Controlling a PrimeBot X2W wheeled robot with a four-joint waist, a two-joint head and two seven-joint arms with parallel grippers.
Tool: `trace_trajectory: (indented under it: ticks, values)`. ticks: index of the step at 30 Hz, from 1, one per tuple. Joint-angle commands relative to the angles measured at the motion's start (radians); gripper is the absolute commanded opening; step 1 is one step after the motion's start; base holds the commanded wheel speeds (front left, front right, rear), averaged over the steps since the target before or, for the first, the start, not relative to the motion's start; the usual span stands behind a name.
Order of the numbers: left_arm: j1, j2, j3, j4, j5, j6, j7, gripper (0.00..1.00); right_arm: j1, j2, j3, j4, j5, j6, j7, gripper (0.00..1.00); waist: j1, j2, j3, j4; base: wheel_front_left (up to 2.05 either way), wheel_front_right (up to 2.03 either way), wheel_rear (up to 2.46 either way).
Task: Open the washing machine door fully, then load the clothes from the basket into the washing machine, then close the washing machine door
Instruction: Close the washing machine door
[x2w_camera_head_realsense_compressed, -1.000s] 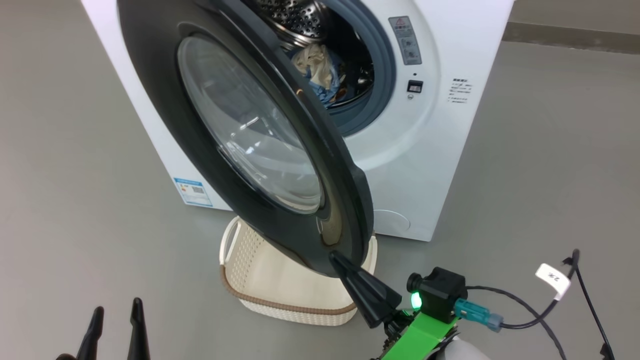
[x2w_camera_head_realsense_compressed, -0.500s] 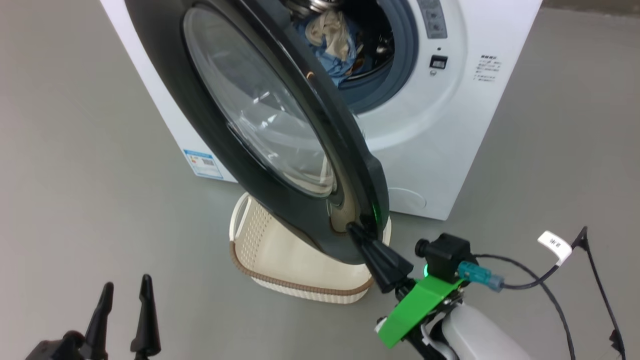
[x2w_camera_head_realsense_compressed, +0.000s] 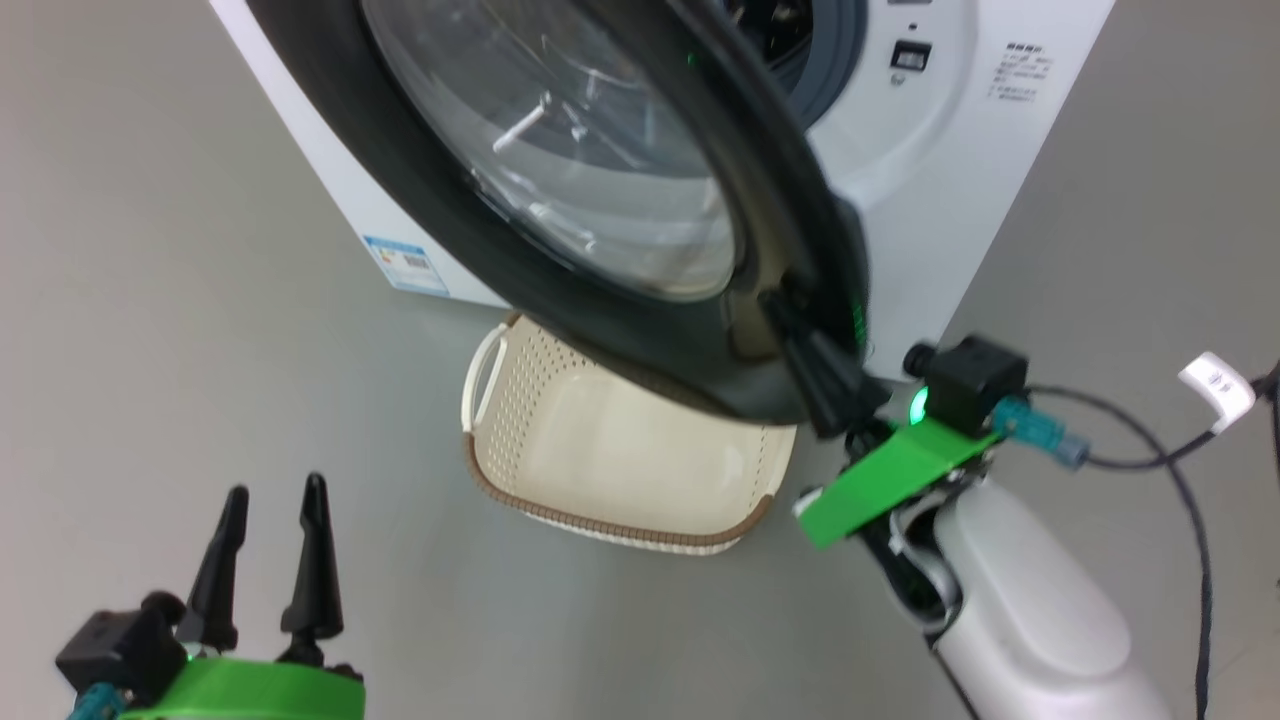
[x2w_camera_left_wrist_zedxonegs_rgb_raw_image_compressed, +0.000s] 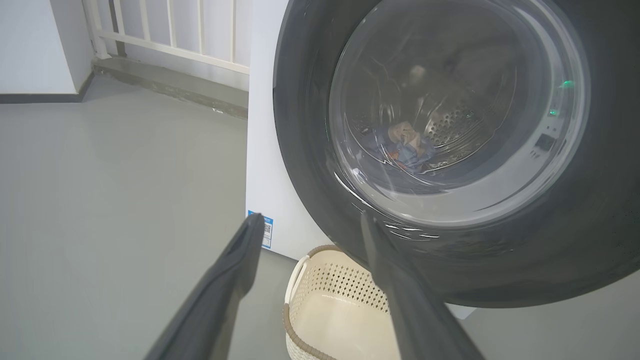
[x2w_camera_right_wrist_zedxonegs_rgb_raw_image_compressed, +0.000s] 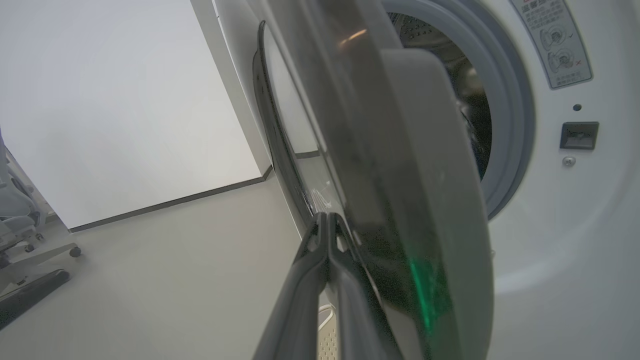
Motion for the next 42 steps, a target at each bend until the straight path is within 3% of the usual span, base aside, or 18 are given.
trace_trajectory:
  ticks: [1, 18, 27, 33, 39, 42]
  values:
    - [-0.046, 0.012, 0.028, -0.031, -0.014, -0.003, -0.006, 1.00, -0.052, 0.005, -0.002, -0.018, -0.016, 0.001, -0.005, 0.00, 0.0000, 0.0000, 0.041, 0.011, 0.00, 0.00, 0.00]
    - [-0.204, -0.008, -0.051, -0.042, -0.054, -0.003, -0.006, 1.00, -0.333, -0.007, -0.282, 0.048, -0.119, 0.001, -0.005, 0.00, 0.0000, 0.0000, 0.213, 0.091, 0.00, 0.00, 0.00]
    - [-0.238, -0.015, -0.066, -0.044, -0.062, -0.003, -0.006, 1.00, -0.420, 0.002, -0.377, 0.052, -0.149, 0.001, -0.005, 0.00, 0.0000, 0.0000, 0.253, 0.116, 0.00, 0.00, 0.00]
    - [-0.253, -0.016, -0.066, -0.042, -0.065, -0.003, -0.006, 1.00, -0.457, 0.010, -0.405, 0.058, -0.169, 0.001, -0.005, 0.00, 0.0000, 0.0000, 0.270, 0.124, 0.00, 0.00, 0.00]
    - [-0.245, -0.015, -0.055, -0.022, -0.057, -0.003, -0.006, 1.00, -0.400, 0.015, -0.363, 0.055, -0.160, 0.001, -0.005, 0.00, 0.0000, 0.0000, 0.241, 0.111, 0.00, 0.00, 0.00]
    - [-0.230, -0.007, -0.051, -0.006, -0.050, -0.003, -0.006, 1.00, -0.344, 0.017, -0.331, 0.060, -0.149, 0.001, -0.005, 0.16, 0.0000, 0.0000, 0.212, 0.098, 0.00, 0.00, 0.00]
